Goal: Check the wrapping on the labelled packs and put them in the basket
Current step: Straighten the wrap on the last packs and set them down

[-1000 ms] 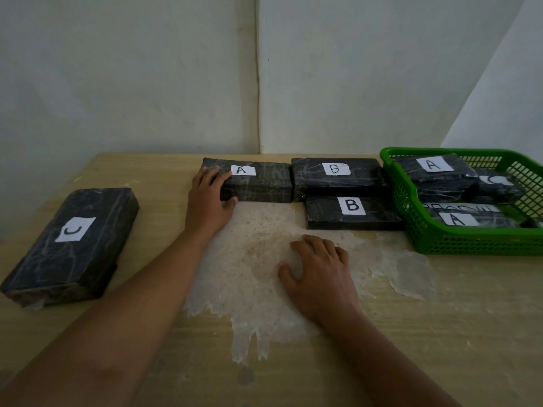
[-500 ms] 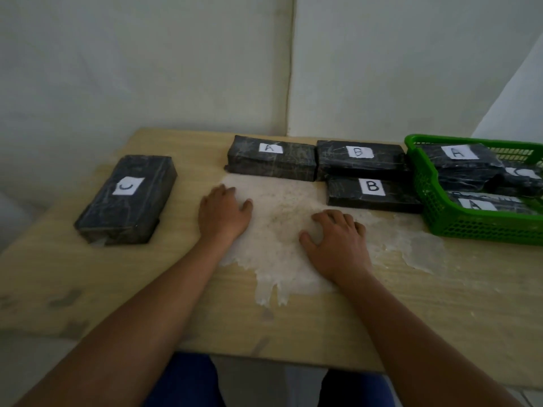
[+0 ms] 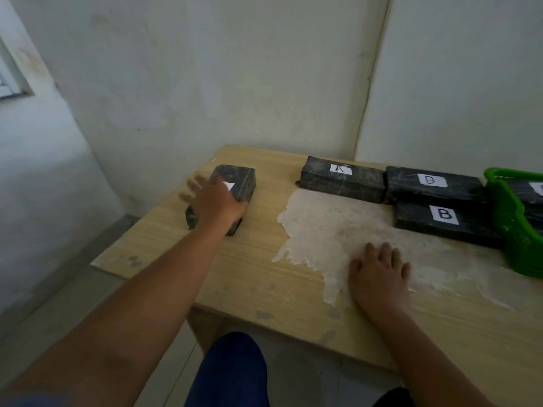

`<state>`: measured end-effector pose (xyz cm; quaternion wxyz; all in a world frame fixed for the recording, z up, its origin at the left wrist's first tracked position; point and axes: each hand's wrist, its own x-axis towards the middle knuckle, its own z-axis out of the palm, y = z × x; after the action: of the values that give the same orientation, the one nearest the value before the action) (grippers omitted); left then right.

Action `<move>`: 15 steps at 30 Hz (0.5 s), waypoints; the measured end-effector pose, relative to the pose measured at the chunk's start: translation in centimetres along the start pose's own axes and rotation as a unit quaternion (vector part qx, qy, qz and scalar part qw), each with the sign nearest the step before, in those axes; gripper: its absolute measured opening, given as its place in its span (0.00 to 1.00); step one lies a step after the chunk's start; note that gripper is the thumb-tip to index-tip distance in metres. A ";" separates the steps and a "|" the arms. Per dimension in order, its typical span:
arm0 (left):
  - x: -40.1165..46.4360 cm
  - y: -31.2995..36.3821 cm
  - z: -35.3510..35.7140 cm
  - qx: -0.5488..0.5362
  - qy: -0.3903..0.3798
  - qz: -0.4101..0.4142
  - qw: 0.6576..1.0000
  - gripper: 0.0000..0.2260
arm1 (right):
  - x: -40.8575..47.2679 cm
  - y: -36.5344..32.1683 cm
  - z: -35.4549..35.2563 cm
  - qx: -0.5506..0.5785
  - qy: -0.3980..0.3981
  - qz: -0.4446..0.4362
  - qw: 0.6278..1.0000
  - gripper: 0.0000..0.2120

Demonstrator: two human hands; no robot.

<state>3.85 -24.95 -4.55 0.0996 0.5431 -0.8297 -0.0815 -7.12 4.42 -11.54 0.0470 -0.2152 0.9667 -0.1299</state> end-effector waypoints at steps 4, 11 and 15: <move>-0.4 -0.2 0.0 -0.058 -0.054 -0.070 0.994 0.46 | -0.4 -0.4 -0.2 0.017 0.005 0.003 1.000 0.28; -5.7 2.1 -0.7 -0.007 -0.134 0.031 0.990 0.56 | 1.1 -4.1 -1.7 0.130 -0.066 0.033 0.989 0.29; -9.6 3.2 -1.1 0.008 -0.164 0.116 0.980 0.58 | 2.7 -7.5 -2.8 0.404 -0.113 0.044 0.907 0.29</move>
<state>5.07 -14.86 -3.47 -0.0337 0.4231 -0.8929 -0.1505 -6.89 -2.67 -6.89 0.2443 -0.1481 0.8285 -0.4816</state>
